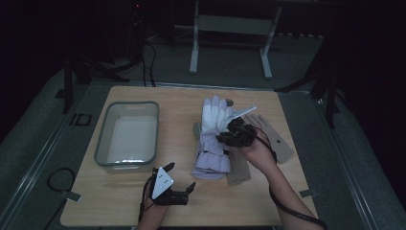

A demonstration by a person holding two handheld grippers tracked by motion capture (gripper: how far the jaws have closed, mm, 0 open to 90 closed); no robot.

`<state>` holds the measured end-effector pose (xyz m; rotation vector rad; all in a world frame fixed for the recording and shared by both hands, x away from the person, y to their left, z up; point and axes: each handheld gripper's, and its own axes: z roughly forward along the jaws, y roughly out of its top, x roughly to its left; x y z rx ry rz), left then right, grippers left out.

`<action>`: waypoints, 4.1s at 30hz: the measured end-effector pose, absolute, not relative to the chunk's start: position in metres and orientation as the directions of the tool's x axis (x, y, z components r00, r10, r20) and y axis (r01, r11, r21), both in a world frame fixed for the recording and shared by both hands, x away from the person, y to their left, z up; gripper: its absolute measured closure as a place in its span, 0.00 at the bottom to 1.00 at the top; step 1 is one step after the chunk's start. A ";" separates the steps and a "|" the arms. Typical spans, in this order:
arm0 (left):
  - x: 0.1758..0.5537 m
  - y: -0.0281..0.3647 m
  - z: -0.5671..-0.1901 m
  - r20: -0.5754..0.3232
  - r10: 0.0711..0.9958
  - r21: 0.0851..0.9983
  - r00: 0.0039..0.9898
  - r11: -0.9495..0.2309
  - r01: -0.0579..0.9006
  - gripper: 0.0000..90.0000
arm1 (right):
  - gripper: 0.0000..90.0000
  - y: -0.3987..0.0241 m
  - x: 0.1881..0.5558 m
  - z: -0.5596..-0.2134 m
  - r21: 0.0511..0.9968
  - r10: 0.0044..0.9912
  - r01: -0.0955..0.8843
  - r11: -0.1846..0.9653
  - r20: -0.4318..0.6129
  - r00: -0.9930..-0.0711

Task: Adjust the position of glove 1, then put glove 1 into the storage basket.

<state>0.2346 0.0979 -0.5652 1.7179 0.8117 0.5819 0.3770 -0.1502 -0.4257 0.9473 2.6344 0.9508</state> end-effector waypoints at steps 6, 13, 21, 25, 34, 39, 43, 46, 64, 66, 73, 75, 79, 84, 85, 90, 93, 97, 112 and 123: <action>0.234 0.098 -0.565 -0.014 0.762 0.959 0.647 -0.174 0.226 0.01 | 0.90 -0.141 0.387 -0.452 0.587 0.631 0.531 0.611 0.043 -0.774; 0.235 0.097 -0.565 -0.020 0.761 0.959 0.648 -0.170 0.228 0.01 | 0.89 -0.135 0.396 -0.478 0.555 0.640 0.549 0.625 0.037 -0.767; 0.234 0.097 -0.565 -0.014 0.761 0.957 0.649 -0.178 0.229 0.01 | 0.87 -0.129 0.402 -0.500 0.542 0.635 0.550 0.635 0.038 -0.771; 0.235 0.098 -0.565 -0.037 0.768 0.957 0.639 -0.158 0.245 0.01 | 0.87 -0.126 0.399 -0.502 0.537 0.627 0.546 0.643 0.042 -0.778; 0.234 0.097 -0.565 -0.024 0.772 0.957 0.635 -0.165 0.237 0.01 | 0.77 -0.122 0.393 -0.493 0.570 0.579 0.499 0.653 0.048 -0.814; 0.234 0.097 -0.564 -0.034 0.774 0.954 0.632 -0.163 0.250 0.01 | 0.47 -0.140 0.385 -0.474 0.646 0.583 0.453 0.614 0.015 -0.813; 0.231 0.097 -0.555 -0.032 0.782 0.957 0.622 -0.156 0.245 0.01 | 0.27 -0.160 0.382 -0.468 0.692 0.609 0.463 0.554 0.041 -0.792; 0.233 0.095 -0.546 -0.045 0.778 0.959 0.627 -0.143 0.245 0.01 | 0.19 -0.175 0.382 -0.468 0.719 0.615 0.487 0.496 0.104 -0.781; 0.263 0.072 -0.504 -0.130 0.744 0.884 0.655 -0.212 0.417 0.01 | 0.18 -0.195 0.365 -0.476 0.762 0.623 0.448 0.469 0.075 -0.779; 0.265 0.072 -0.502 -0.129 0.747 0.884 0.652 -0.211 0.416 0.01 | 0.18 -0.194 0.366 -0.477 0.761 0.626 0.456 0.462 0.084 -0.775; 0.282 0.068 -0.490 -0.092 0.769 0.873 0.632 -0.243 0.423 0.14 | 0.16 -0.189 0.368 -0.474 0.759 0.661 0.485 0.434 0.097 -0.744; 0.284 0.065 -0.488 -0.072 0.776 0.875 0.626 -0.253 0.414 0.17 | 0.21 -0.188 0.371 -0.474 0.765 0.665 0.488 0.421 0.106 -0.740; 0.286 0.060 -0.489 -0.056 0.781 0.858 0.622 -0.282 0.430 0.23 | 0.48 -0.184 0.379 -0.477 0.752 0.714 0.516 0.410 0.087 -0.695; 0.290 0.059 -0.498 -0.047 0.805 0.836 0.592 -0.293 0.464 0.25 | 0.61 -0.179 0.383 -0.482 0.740 0.704 0.551 0.385 0.150 -0.694; 0.291 0.059 -0.501 -0.054 0.809 0.832 0.586 -0.287 0.474 0.25 | 0.61 -0.179 0.383 -0.482 0.740 0.704 0.551 0.385 0.150 -0.694; 0.295 0.053 -0.516 -0.047 0.812 0.787 0.582 -0.329 0.522 0.28 | 0.61 -0.173 0.383 -0.488 0.723 0.705 0.577 0.380 0.177 -0.687; 0.294 0.051 -0.521 -0.050 0.816 0.777 0.576 -0.330 0.536 0.30 | 0.61 -0.172 0.382 -0.493 0.711 0.706 0.589 0.383 0.186 -0.684; 0.296 0.053 -0.535 -0.118 0.822 0.741 0.556 -0.300 0.601 0.33 | 0.59 -0.171 0.384 -0.516 0.649 0.708 0.656 0.386 0.247 -0.662; 0.310 0.066 -0.556 -0.265 0.770 0.694 0.581 -0.265 0.669 0.37 | 0.57 -0.180 0.410 -0.551 0.509 0.624 0.791 0.340 0.507 -0.595; 0.315 0.070 -0.560 -0.310 0.749 0.675 0.585 -0.259 0.690 0.38 | 0.85 -0.157 0.390 -0.537 0.605 0.657 0.661 0.444 0.281 -0.699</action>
